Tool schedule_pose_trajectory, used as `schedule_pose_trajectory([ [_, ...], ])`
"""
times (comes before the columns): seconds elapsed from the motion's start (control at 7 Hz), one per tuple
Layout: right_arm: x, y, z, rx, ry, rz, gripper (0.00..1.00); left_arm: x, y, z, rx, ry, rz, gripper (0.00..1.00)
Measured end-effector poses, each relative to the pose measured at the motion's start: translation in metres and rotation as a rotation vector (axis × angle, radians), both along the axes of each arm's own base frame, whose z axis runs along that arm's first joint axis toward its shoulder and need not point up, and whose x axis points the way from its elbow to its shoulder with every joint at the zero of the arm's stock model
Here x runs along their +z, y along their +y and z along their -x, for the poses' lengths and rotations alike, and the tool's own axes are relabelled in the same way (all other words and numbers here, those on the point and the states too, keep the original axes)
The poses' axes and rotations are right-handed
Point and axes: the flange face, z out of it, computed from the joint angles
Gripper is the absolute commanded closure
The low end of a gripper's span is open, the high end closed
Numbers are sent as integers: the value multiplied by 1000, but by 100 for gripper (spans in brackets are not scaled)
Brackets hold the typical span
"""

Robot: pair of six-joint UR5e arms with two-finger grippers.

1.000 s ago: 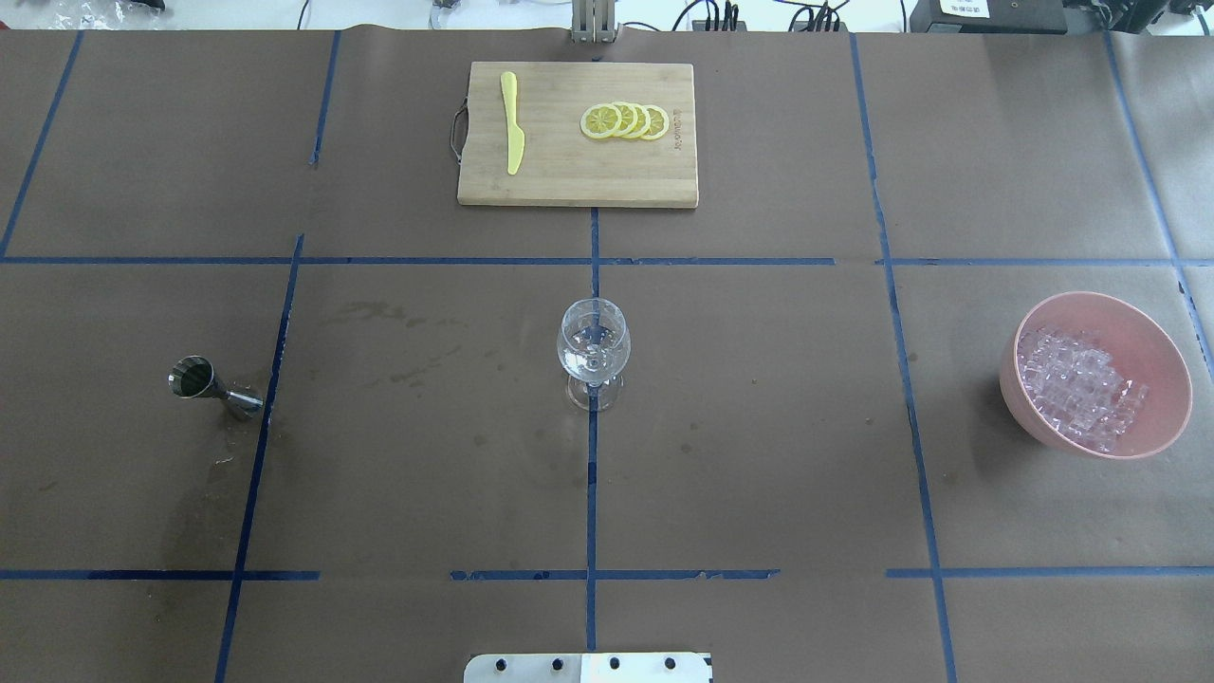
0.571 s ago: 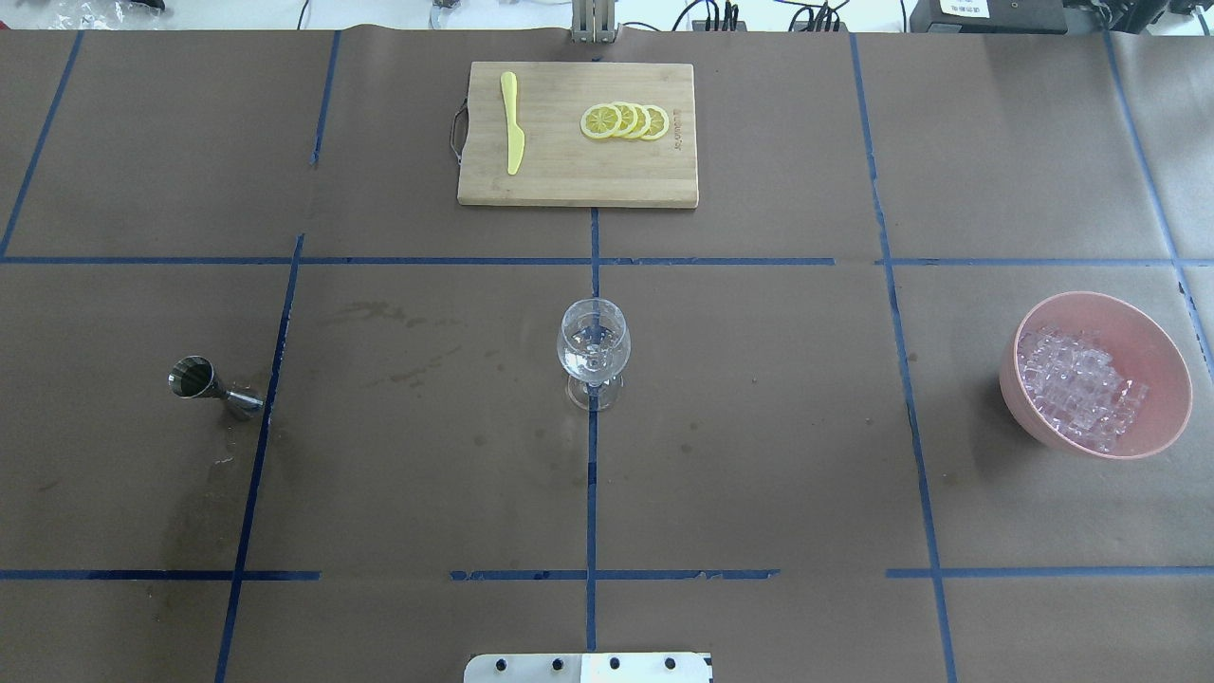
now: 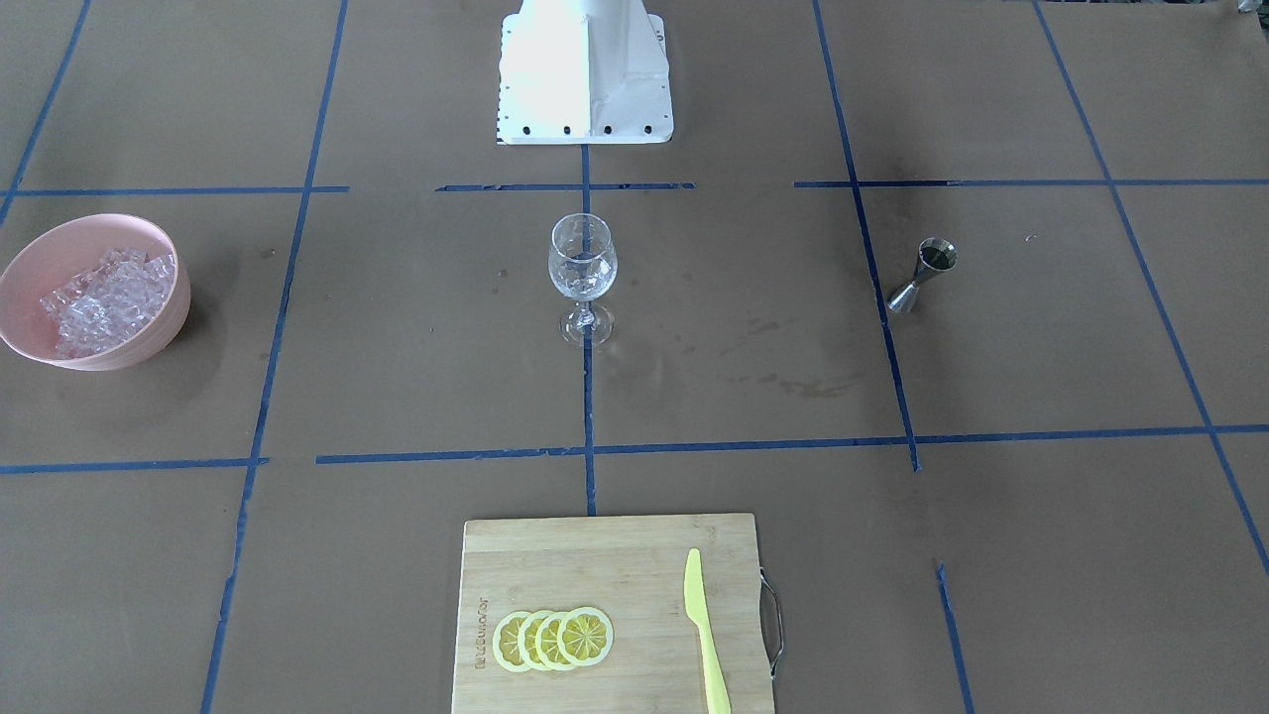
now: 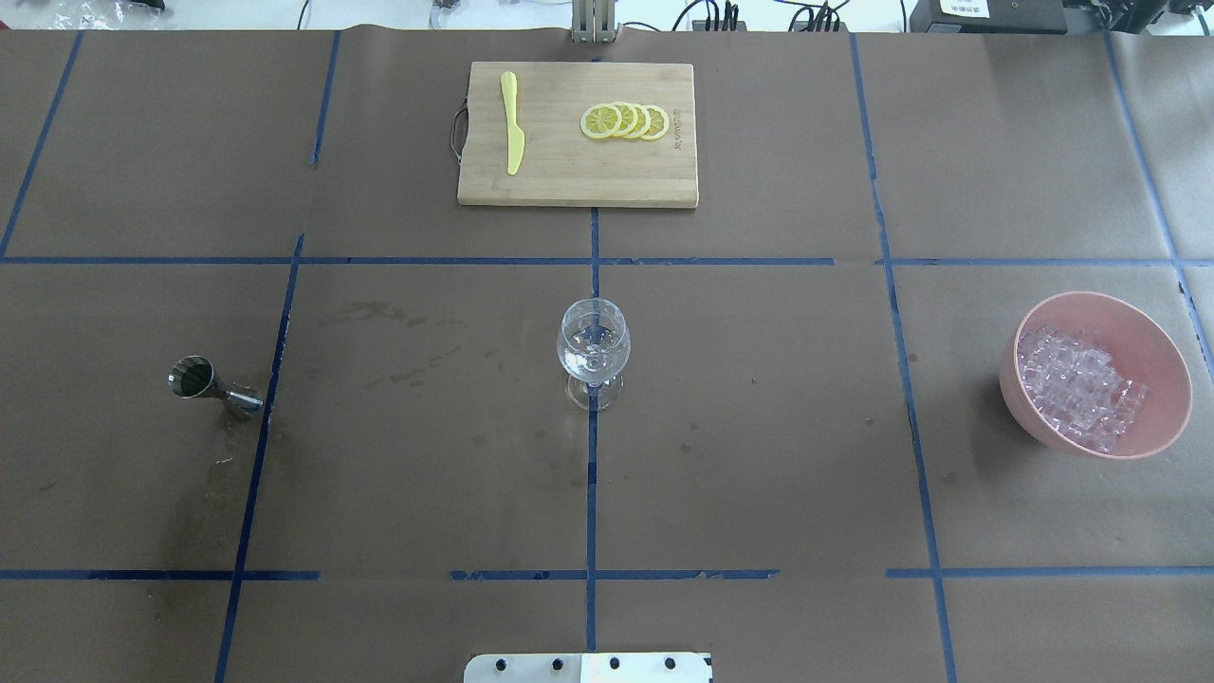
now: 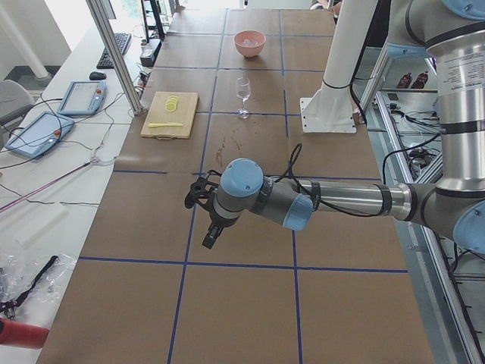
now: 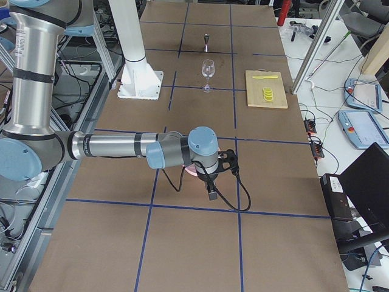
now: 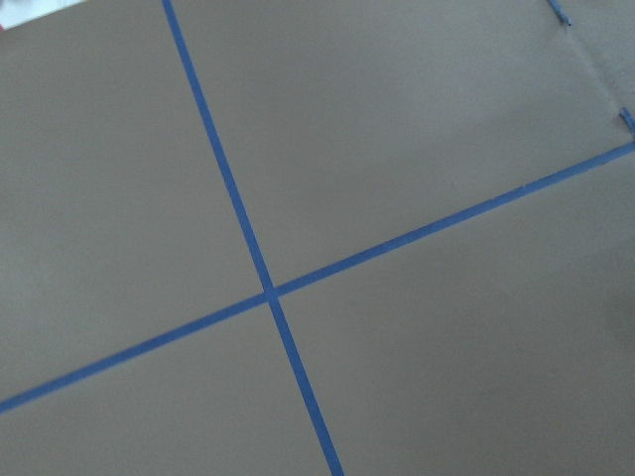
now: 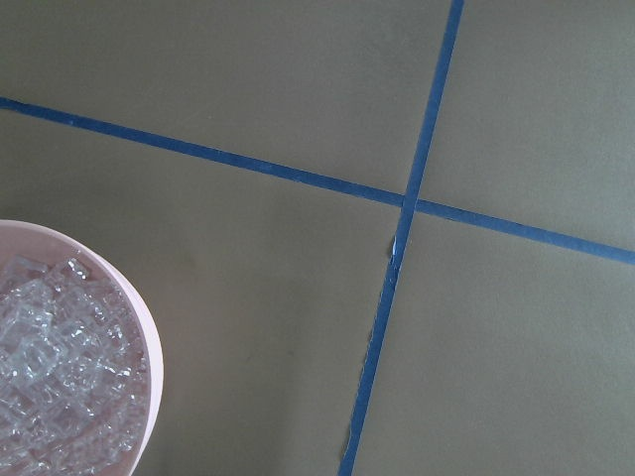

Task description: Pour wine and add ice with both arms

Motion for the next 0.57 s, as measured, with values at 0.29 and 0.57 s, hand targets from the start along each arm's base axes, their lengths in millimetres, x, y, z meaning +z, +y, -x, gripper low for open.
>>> schedule_pose_trajectory([
  [0.29,-2,-2,0,-2,-6,-20,0,-3,1,0,-3,2,-148,0],
  [0.57,0,-3,1,-3,-9,-27,0,-18,1,-10,-56,69,-195,0],
])
